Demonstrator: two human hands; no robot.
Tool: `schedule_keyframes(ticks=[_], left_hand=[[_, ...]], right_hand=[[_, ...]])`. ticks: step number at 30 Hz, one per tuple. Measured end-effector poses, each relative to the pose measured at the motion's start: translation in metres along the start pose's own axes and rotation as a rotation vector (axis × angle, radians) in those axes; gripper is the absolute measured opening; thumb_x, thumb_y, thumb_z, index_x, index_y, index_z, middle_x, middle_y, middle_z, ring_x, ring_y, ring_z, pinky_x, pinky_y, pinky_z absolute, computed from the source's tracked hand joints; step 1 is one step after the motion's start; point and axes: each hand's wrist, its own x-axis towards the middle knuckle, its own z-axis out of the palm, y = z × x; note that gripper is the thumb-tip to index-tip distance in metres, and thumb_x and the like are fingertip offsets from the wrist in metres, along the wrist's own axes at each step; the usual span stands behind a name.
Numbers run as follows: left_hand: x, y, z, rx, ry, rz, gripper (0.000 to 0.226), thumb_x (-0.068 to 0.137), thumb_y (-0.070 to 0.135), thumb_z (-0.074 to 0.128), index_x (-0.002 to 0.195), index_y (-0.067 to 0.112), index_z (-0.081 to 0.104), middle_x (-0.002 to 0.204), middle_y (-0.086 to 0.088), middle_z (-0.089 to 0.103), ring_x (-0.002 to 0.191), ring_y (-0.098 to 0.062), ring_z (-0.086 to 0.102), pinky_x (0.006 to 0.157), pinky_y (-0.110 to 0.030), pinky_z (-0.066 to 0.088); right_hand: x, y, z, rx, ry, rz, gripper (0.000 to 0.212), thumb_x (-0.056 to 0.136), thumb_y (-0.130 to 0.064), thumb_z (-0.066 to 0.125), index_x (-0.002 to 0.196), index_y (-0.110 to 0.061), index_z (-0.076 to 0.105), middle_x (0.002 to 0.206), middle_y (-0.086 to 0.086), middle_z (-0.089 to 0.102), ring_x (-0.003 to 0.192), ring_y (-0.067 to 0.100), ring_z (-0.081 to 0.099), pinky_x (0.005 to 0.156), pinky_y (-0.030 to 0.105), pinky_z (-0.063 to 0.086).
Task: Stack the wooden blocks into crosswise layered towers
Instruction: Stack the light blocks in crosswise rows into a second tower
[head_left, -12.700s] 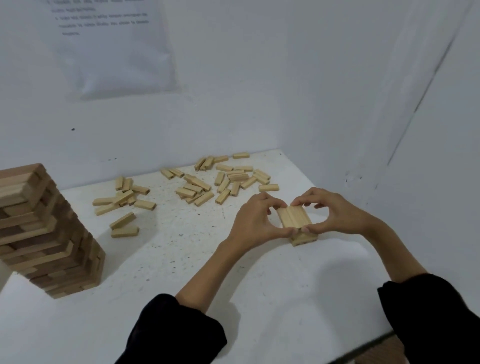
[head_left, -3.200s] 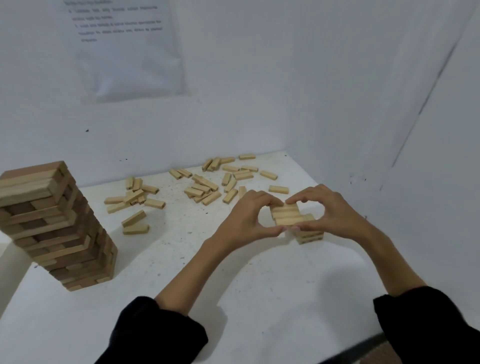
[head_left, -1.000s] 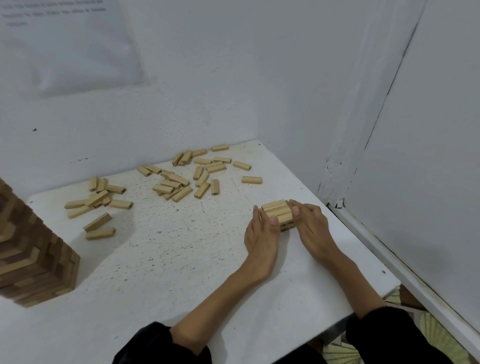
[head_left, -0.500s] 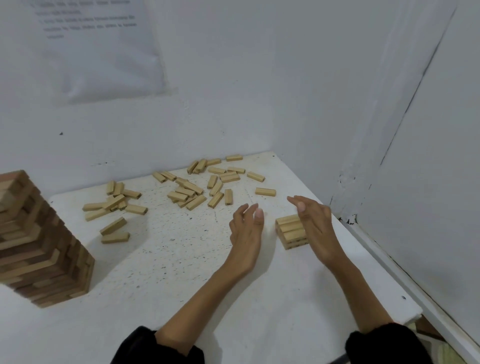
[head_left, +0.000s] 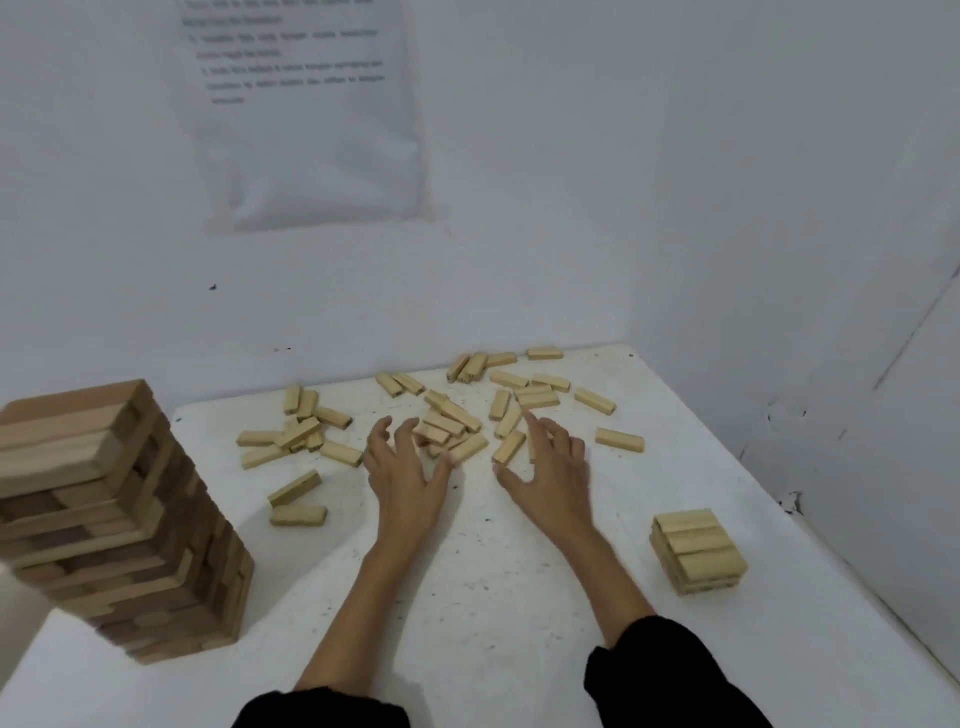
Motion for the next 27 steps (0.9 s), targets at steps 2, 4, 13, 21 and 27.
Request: schedule_keyframes(ticks=[2, 4, 13, 21, 27], left_hand=[[0.012, -0.008, -0.001, 0.029, 0.01, 0.006, 0.056, 0.088, 0.028, 0.061, 0.136, 0.008, 0.039, 0.146, -0.014, 0.018, 0.134, -0.029, 0.015, 0.108, -0.041, 0.019], [0.021, -0.011, 0.001, 0.041, 0.006, 0.001, 0.059, 0.088, 0.03, 0.062, 0.137, 0.01, 0.036, 0.146, -0.012, 0.017, 0.133, -0.025, 0.015, 0.108, -0.039, 0.018], [0.029, -0.018, 0.004, 0.052, -0.022, 0.069, 0.077, 0.078, 0.058, 0.045, 0.139, 0.014, 0.034, 0.144, -0.005, 0.024, 0.131, -0.019, 0.021, 0.1, -0.029, 0.018], [0.037, -0.013, 0.008, 0.11, 0.045, 0.106, 0.067, 0.078, 0.057, 0.065, 0.134, 0.026, 0.045, 0.134, -0.001, 0.039, 0.125, -0.019, 0.033, 0.097, -0.038, 0.028], [0.04, -0.006, 0.023, 0.112, 0.042, 0.062, 0.072, 0.074, 0.053, 0.07, 0.134, 0.022, 0.045, 0.132, -0.002, 0.038, 0.123, -0.021, 0.033, 0.097, -0.036, 0.027]], right_hand=[[0.01, 0.002, -0.001, -0.041, -0.069, 0.002, 0.096, 0.076, -0.064, 0.06, 0.15, -0.025, 0.013, 0.153, 0.003, 0.018, 0.134, 0.025, 0.019, 0.105, 0.038, 0.025], [0.015, 0.005, -0.001, -0.071, -0.085, -0.003, 0.106, 0.068, -0.069, 0.063, 0.15, -0.025, 0.01, 0.151, 0.002, 0.024, 0.131, 0.025, 0.023, 0.103, 0.037, 0.028], [0.016, 0.018, -0.002, 0.229, 0.037, -0.008, 0.09, 0.062, -0.04, 0.083, 0.139, -0.021, 0.04, 0.104, -0.003, 0.048, 0.103, 0.021, 0.047, 0.08, 0.028, 0.038], [0.013, 0.006, 0.005, -0.123, 0.034, -0.019, 0.077, 0.073, -0.061, 0.065, 0.137, -0.024, 0.044, 0.117, 0.002, 0.048, 0.112, 0.019, 0.046, 0.09, 0.032, 0.036], [0.011, 0.005, 0.003, -0.087, 0.043, -0.017, 0.058, 0.075, -0.055, 0.068, 0.124, -0.028, 0.055, 0.11, -0.001, 0.046, 0.107, 0.015, 0.046, 0.086, 0.029, 0.032]])
